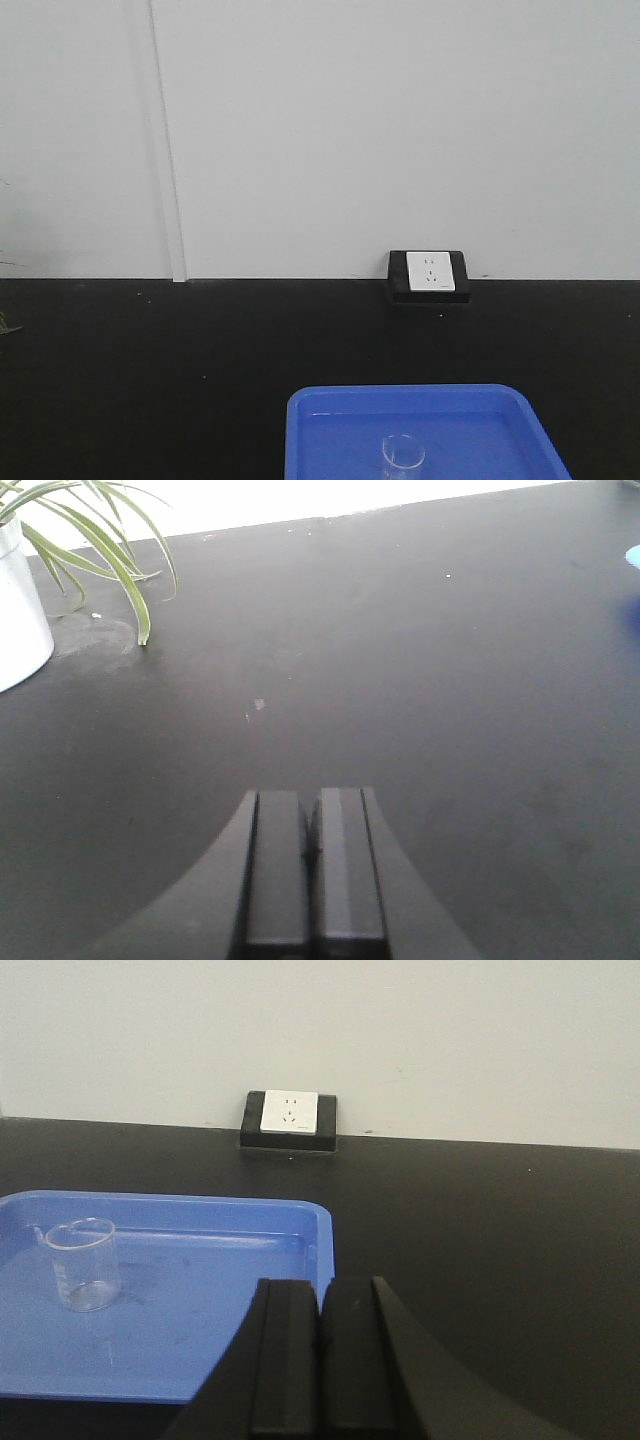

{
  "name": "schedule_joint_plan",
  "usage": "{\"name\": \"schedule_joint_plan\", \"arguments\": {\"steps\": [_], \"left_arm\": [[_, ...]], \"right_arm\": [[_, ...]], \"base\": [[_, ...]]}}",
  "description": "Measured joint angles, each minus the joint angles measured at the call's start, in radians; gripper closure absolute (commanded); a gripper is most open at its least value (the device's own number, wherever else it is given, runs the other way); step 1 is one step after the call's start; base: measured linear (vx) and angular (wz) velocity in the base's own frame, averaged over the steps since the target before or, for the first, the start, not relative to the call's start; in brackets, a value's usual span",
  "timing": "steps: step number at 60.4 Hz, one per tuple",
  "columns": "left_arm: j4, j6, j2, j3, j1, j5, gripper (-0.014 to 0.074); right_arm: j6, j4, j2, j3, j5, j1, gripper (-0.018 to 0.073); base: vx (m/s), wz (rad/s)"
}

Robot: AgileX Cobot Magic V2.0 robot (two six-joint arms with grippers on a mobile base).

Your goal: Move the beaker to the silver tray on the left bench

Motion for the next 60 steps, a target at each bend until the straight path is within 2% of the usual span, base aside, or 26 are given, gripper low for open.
{"name": "schedule_joint_plan", "arguments": {"steps": [60], "left_arm": [[0.0,0.0,0.0,0.0,0.0,0.0,0.0595]], "right_arm": [[0.0,0.0,0.0,0.0,0.0,0.0,0.0571]], "base": [[0.0,0.0]]}}
